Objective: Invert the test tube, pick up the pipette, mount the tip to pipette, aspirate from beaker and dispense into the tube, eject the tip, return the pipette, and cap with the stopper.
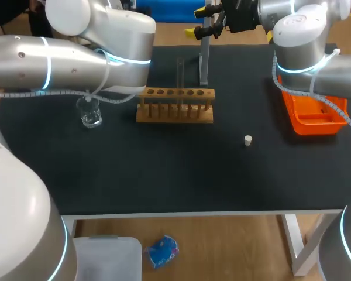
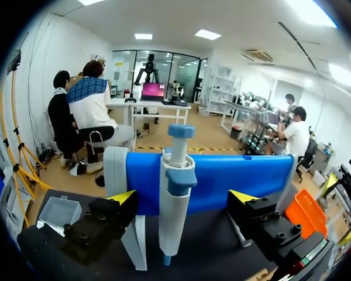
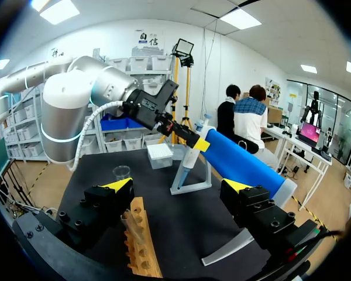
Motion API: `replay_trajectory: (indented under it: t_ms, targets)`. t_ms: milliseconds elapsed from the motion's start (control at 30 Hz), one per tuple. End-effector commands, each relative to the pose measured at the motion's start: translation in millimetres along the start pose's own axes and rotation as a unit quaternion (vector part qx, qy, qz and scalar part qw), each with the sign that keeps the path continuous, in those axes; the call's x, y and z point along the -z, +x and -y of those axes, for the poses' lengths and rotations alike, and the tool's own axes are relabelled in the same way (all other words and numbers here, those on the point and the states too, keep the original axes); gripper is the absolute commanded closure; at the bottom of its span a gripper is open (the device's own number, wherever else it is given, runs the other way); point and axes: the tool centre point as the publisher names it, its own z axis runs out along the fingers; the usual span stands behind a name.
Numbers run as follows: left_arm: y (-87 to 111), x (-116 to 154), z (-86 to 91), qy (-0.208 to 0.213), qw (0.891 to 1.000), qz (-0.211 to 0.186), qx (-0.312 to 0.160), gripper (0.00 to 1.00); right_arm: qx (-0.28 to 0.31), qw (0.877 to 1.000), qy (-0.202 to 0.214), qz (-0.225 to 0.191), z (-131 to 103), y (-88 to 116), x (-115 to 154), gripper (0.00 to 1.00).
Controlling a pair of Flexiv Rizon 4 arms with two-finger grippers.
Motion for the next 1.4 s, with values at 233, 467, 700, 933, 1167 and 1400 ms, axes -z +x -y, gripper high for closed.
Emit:
replay_trajectory:
  t_ms: [233,467,700,933,1167,1400]
  targets:
    - [3.3,14.0,1.4,0.032,0.999,-0.019,0.007,0.0,0.0,1.0,0.002,-0.001,-0.3,-0.5,1.0,0.0]
    - [10.9,40.9,9.2,0.051,0.998,-0.031,0.013,0.0,0.0,1.0,0.002,-0.001,-0.3,-0.5,1.0,0.0]
    - [14.9,78.2,24.3,0.1,0.992,-0.068,0.017,0.0,0.0,1.0,0.002,-0.001,-0.3,-0.5,1.0,0.0]
    - [23.8,115.0,39.8,0.121,0.975,-0.176,-0.061,0.0,0.0,1.0,0.002,-0.001,-0.3,-0.5,1.0,0.0]
    - [28.2,157.5,39.0,0.124,0.911,-0.293,-0.262,0.0,0.0,1.0,0.002,-0.001,-0.3,-0.5,1.0,0.0]
    - [23.2,184.4,11.7,0.078,0.853,-0.379,-0.349,0.0,0.0,1.0,0.002,-0.001,-0.3,-0.5,1.0,0.0]
